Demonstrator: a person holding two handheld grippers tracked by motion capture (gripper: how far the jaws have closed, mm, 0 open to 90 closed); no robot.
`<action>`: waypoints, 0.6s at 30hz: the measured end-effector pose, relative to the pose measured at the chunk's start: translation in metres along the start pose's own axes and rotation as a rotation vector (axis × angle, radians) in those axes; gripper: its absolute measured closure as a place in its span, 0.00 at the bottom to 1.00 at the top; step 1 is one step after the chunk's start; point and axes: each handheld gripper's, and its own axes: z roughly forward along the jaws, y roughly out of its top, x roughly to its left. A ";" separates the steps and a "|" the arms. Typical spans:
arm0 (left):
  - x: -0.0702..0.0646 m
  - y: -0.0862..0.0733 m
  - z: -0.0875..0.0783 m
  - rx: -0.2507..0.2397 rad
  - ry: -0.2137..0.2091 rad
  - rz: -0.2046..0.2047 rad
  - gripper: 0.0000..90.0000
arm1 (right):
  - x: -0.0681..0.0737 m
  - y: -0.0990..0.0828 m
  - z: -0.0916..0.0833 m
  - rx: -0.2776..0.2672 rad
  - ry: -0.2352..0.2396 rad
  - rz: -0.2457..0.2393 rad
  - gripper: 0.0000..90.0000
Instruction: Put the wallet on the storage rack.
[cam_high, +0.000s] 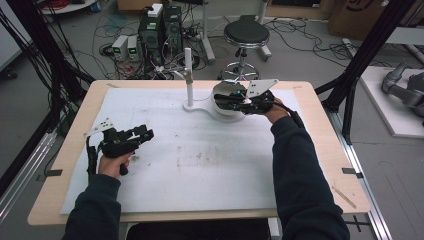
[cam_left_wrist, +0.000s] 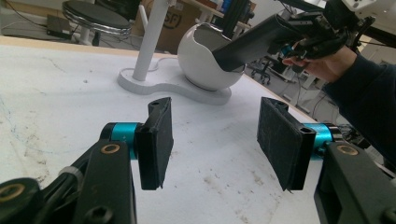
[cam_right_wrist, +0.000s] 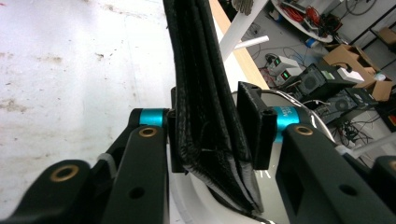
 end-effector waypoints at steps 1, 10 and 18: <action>0.000 0.000 0.000 -0.005 -0.002 -0.003 0.50 | 0.001 -0.001 0.000 -0.005 -0.005 0.008 0.70; 0.000 0.001 -0.001 -0.010 -0.005 -0.003 0.50 | 0.011 -0.012 0.000 0.047 -0.028 0.100 0.52; 0.001 0.001 -0.001 -0.017 -0.003 -0.008 0.50 | 0.014 -0.003 -0.004 0.009 -0.034 0.094 0.52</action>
